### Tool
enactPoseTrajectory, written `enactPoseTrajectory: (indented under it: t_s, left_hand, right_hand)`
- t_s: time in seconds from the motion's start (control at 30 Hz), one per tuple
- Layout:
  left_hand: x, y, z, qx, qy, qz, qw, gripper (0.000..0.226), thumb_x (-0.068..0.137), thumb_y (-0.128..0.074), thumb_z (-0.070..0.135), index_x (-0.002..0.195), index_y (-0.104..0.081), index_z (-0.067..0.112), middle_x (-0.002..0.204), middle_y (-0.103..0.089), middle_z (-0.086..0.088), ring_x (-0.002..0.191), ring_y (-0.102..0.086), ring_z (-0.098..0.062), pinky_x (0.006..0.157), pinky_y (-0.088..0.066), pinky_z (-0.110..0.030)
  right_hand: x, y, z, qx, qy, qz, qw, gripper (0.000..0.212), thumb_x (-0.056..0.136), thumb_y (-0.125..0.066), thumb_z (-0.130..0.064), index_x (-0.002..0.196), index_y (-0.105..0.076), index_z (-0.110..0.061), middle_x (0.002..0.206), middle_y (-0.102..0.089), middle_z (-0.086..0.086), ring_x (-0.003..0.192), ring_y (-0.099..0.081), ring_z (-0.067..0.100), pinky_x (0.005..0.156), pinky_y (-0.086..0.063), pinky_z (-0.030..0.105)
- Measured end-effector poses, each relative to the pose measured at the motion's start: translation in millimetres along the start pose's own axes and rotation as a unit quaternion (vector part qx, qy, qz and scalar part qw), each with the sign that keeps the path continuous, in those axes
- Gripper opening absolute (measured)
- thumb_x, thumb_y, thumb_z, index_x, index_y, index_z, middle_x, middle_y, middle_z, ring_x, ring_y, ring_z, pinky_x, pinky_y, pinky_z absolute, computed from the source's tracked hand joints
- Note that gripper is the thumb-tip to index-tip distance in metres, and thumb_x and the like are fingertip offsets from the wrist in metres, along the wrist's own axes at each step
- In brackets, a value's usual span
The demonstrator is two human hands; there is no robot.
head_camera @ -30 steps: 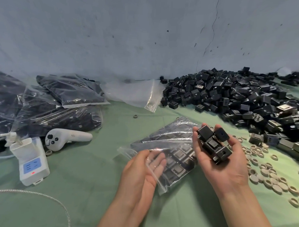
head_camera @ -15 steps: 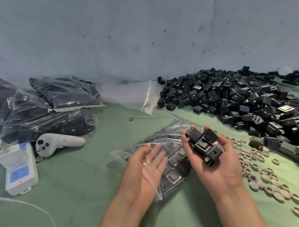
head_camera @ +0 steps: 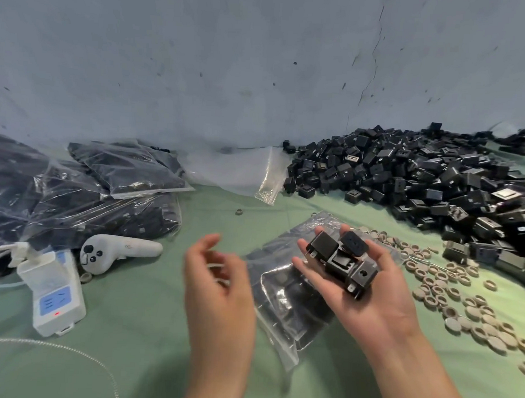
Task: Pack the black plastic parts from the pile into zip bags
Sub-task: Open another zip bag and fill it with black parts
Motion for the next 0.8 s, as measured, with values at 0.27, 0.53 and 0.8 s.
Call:
enactPoseTrajectory:
  t_s: [0.27,0.53,0.8]
  left_hand:
    - [-23.2,-54.2,9.8,0.170,-0.130,-0.262,0.941,0.036,0.094,-0.049,0.053,0.129,-0.043,0.048,0.116,-0.040,0.023,0.106,-0.052,0.003,0.089,-0.046,-0.022]
    - [-26.9,-41.2,8.2,0.185,-0.080,-0.290,0.935,0.024,0.090,-0.053,0.051,0.113,-0.049,0.044,0.106,-0.044,0.019,0.097,-0.055,0.002,0.088,-0.049,-0.025]
    - [1.1,42.8,-22.5,0.070,0.150,-0.064,0.984,0.015,0.089,-0.055,0.037,0.095,-0.050,0.024,0.085,-0.067,0.002,0.077,-0.063,-0.018,0.079,-0.053,-0.039]
  right_hand:
    - [-12.1,-7.0,25.5,-0.062,-0.065,-0.021,0.996,0.030,0.091,-0.058,-0.029,0.108,-0.074,-0.010,0.125,-0.064,0.028,0.105,-0.067,0.045,0.075,-0.059,0.057]
    - [-29.4,2.0,35.5,-0.036,-0.077,-0.013,0.996,0.027,0.089,-0.059,-0.025,0.107,-0.071,-0.009,0.127,-0.062,0.027,0.109,-0.065,0.043,0.095,-0.052,0.054]
    - [-35.8,3.1,13.3,0.002,-0.015,0.005,1.000,0.037,0.090,-0.057,-0.022,0.121,-0.065,-0.005,0.120,-0.066,0.025,0.100,-0.069,0.043,0.091,-0.055,0.056]
Point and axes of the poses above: each hand's wrist, its own x-axis towards the middle knuckle, its own y-axis out of the back of the hand, z = x × y, the point moved 6 cm from there along x, towards the middle knuckle
